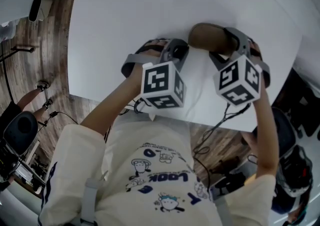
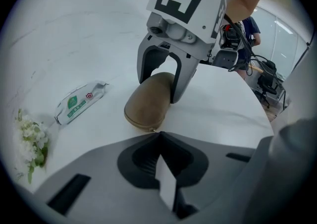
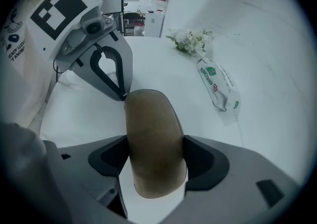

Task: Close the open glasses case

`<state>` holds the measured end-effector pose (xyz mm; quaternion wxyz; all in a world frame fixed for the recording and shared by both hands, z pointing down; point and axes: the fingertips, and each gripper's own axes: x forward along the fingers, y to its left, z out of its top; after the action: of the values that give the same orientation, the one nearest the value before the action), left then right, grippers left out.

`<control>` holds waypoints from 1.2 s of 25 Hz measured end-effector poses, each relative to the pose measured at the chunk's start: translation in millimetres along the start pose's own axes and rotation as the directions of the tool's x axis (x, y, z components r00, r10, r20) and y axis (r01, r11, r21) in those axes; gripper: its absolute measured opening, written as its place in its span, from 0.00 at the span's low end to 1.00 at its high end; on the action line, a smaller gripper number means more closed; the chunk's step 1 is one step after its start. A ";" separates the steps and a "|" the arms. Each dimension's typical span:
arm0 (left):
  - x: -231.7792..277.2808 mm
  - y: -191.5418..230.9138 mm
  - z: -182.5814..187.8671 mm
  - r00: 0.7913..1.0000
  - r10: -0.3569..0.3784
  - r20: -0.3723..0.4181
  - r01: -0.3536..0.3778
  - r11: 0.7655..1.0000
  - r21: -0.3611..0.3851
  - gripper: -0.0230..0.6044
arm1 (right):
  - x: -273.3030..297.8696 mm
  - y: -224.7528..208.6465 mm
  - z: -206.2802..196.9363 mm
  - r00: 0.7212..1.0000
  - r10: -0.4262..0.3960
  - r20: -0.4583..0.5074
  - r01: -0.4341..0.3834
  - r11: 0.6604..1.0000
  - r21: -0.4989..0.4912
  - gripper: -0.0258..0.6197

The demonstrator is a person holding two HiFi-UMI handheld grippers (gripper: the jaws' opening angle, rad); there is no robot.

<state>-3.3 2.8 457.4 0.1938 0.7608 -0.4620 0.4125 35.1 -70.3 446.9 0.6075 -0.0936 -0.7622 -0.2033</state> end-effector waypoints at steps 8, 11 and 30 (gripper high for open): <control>8.0 -14.9 4.2 0.998 -0.059 0.008 0.059 0.998 0.012 0.04 | 4.2 0.5 -0.6 1.000 -0.018 -0.011 0.017 1.000 -0.005 0.56; 10.0 -13.2 2.6 0.998 -0.059 0.031 0.060 0.997 -0.044 0.04 | 4.2 0.8 0.0 1.000 -0.022 -0.008 0.022 1.000 -0.010 0.56; -106.1 48.6 41.3 0.926 0.236 0.296 -0.057 0.860 -0.507 0.04 | -116.0 -20.3 21.7 0.737 -0.639 0.218 0.124 0.446 0.887 0.06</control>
<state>-51.4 8.3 343.5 0.2625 0.7096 -0.6353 0.1548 36.3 -67.3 327.2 0.2758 0.3352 -0.8976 0.0763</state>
